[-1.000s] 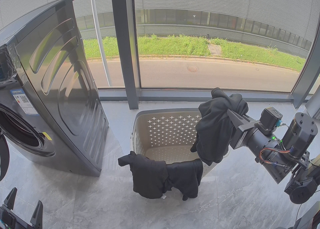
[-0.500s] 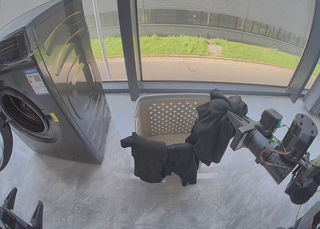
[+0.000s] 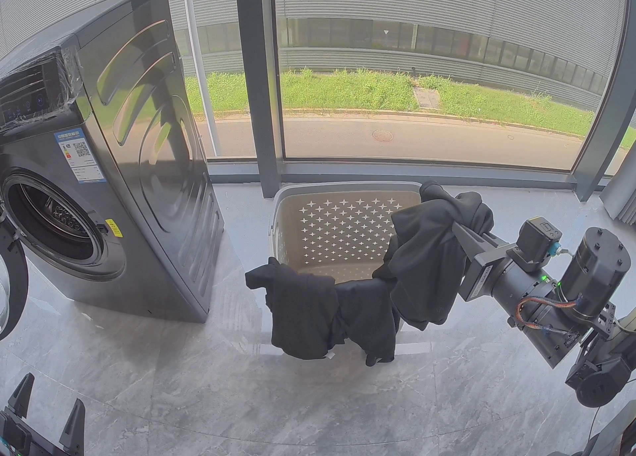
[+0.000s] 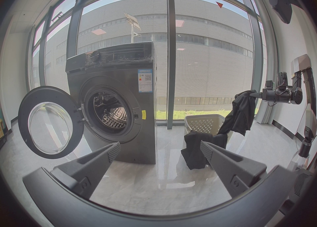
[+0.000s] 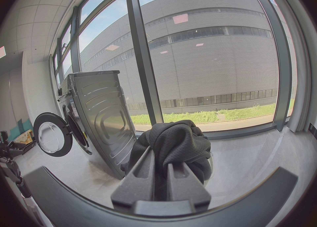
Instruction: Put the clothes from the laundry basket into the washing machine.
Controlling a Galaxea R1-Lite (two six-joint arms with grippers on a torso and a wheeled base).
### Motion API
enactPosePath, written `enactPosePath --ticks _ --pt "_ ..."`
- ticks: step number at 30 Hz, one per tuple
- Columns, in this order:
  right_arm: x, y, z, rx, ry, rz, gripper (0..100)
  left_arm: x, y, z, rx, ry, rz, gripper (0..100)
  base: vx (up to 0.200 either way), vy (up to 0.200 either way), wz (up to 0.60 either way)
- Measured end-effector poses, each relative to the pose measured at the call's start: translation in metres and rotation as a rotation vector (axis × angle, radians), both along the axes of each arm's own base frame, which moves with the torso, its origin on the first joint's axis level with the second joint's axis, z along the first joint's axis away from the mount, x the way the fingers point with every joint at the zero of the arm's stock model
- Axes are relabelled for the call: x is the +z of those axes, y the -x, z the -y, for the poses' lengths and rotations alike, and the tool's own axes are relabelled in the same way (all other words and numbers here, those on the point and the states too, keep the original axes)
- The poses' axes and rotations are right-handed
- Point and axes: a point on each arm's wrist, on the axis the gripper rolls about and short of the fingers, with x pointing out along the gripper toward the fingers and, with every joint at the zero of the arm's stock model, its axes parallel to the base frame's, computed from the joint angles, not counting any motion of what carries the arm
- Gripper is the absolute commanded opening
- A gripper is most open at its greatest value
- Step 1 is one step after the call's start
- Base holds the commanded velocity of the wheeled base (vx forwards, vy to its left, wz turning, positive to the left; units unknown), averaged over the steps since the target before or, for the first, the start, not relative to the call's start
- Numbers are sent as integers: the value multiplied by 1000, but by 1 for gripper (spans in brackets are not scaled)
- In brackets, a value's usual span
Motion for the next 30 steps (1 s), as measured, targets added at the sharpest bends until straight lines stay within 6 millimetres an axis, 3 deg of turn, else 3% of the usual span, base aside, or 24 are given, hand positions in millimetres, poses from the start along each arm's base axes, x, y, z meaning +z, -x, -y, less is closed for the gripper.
enactPosePath --ticks 30 --pt "1 1 1 0 -4 2 0 0 0 0 -1 0 0 100 0 200 0"
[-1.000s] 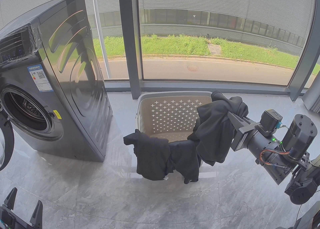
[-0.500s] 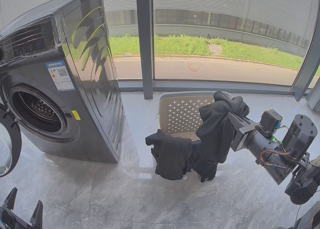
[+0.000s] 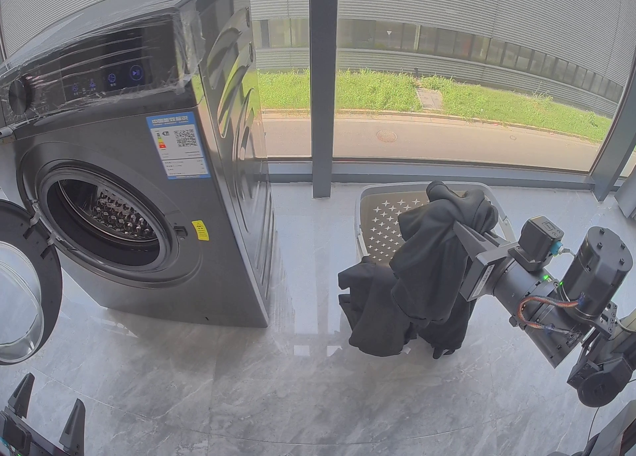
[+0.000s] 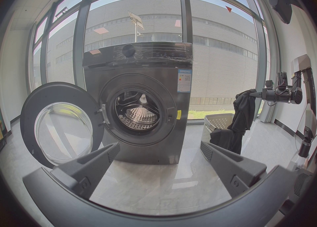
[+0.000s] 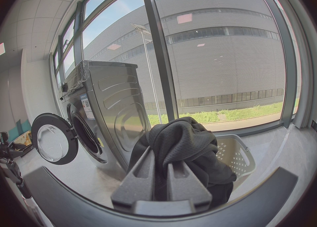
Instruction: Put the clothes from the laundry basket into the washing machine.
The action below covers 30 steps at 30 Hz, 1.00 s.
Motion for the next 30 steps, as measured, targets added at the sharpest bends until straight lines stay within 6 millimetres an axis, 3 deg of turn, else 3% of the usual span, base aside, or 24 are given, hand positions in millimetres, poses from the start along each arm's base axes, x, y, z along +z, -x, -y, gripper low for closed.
enactPosePath --ticks 19,30 --pt "1 1 0 7 -2 3 0 0 0 0 -1 0 0 100 0 200 0" --pt "1 2 -1 11 -5 4 0 0 0 0 0 1 0 100 -36 0 0"
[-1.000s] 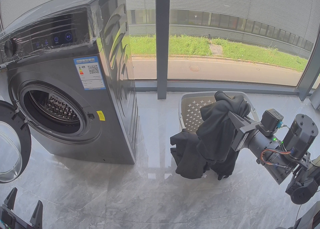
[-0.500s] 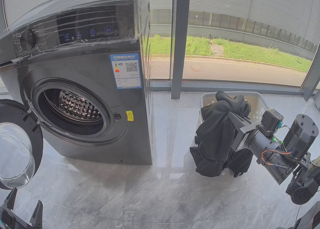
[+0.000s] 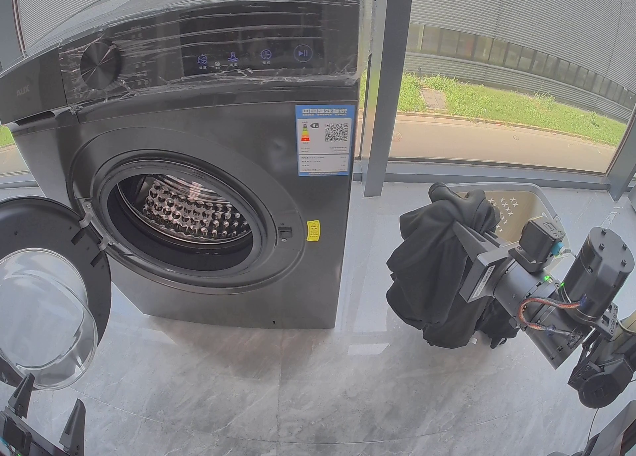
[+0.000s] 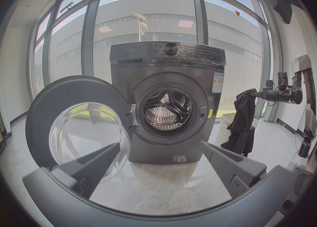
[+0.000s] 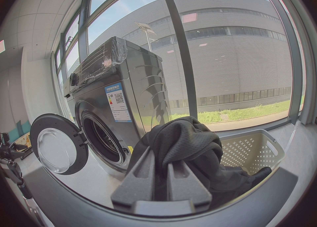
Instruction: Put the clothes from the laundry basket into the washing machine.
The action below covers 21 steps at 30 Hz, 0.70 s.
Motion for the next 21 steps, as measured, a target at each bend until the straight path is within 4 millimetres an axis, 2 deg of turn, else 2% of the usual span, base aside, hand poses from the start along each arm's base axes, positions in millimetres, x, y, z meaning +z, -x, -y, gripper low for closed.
enactPosePath --ticks 19,21 --pt "-1 0 0 0 2 -2 0 0 0 0 0 0 0 100 -200 0 0" --pt "-1 0 0 3 2 -2 0 0 0 0 1 0 0 100 0 0 0"
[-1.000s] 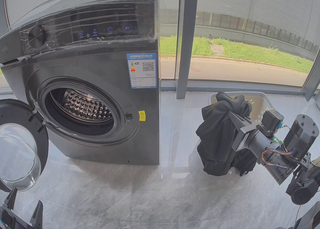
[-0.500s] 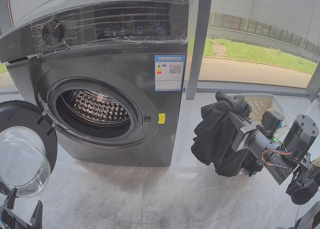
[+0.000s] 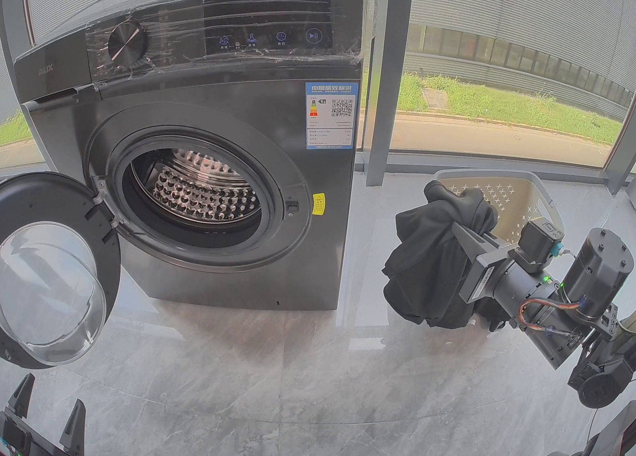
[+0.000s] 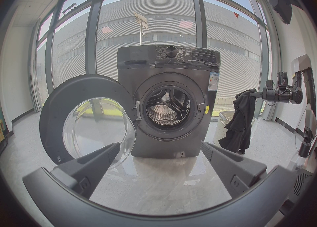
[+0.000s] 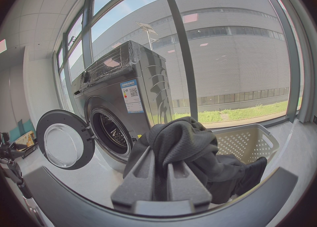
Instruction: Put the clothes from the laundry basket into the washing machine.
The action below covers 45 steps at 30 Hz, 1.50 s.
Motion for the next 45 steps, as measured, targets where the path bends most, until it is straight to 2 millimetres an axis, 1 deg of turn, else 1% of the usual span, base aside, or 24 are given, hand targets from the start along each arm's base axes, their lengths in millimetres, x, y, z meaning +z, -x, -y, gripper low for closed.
enactPosePath --ticks 4,40,45 --pt "0 0 0 2 0 0 0 0 0 0 -1 0 0 100 0 0 0" --pt "-4 2 0 9 8 -17 0 0 0 0 -4 0 1 100 0 200 0" --pt "-4 3 -1 13 6 -18 0 0 0 0 0 -1 0 100 0 0 0"
